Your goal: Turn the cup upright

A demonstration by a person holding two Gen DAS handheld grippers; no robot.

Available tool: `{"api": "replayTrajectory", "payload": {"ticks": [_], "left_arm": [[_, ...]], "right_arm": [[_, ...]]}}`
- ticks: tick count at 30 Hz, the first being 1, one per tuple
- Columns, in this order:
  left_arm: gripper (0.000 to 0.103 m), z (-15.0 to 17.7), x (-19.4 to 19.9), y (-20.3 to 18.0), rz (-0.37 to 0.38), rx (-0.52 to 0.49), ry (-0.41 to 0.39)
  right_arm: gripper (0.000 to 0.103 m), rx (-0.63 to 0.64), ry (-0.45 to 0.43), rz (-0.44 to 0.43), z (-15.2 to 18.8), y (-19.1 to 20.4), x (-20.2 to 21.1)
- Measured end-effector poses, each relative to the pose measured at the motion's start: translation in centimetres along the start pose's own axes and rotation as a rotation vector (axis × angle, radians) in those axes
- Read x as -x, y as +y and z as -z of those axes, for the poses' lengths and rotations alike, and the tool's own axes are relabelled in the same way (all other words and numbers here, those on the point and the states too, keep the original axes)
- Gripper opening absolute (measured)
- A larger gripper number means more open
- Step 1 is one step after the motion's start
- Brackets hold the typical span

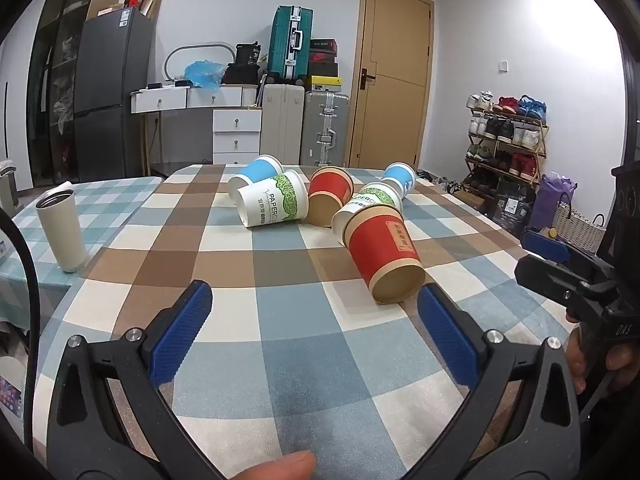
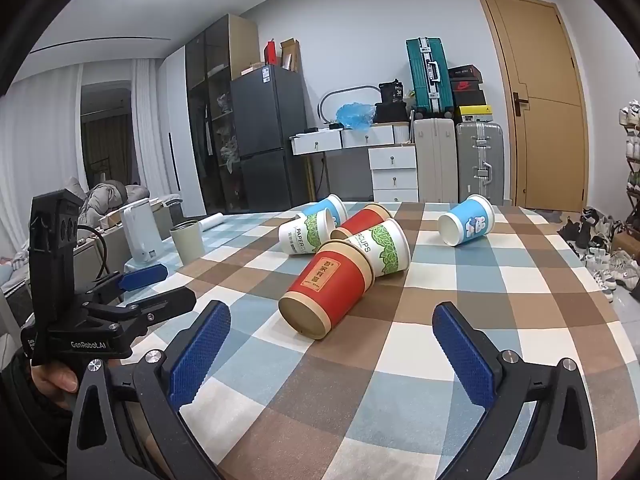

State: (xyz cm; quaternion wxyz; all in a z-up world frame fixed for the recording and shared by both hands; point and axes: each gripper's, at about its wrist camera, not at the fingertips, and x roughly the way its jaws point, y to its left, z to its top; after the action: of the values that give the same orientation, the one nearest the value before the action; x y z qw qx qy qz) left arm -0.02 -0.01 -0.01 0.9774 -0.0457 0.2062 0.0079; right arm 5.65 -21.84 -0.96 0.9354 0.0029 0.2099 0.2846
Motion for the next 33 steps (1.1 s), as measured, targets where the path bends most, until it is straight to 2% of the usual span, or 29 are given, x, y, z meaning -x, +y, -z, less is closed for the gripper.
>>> {"api": "replayTrajectory", "payload": {"ticks": [33], "left_arm": [[0.103,0.0,0.01,0.0,0.0,-0.004,0.002]], "right_arm": [[0.103,0.0,0.001,0.002,0.01,0.0,-0.12]]}}
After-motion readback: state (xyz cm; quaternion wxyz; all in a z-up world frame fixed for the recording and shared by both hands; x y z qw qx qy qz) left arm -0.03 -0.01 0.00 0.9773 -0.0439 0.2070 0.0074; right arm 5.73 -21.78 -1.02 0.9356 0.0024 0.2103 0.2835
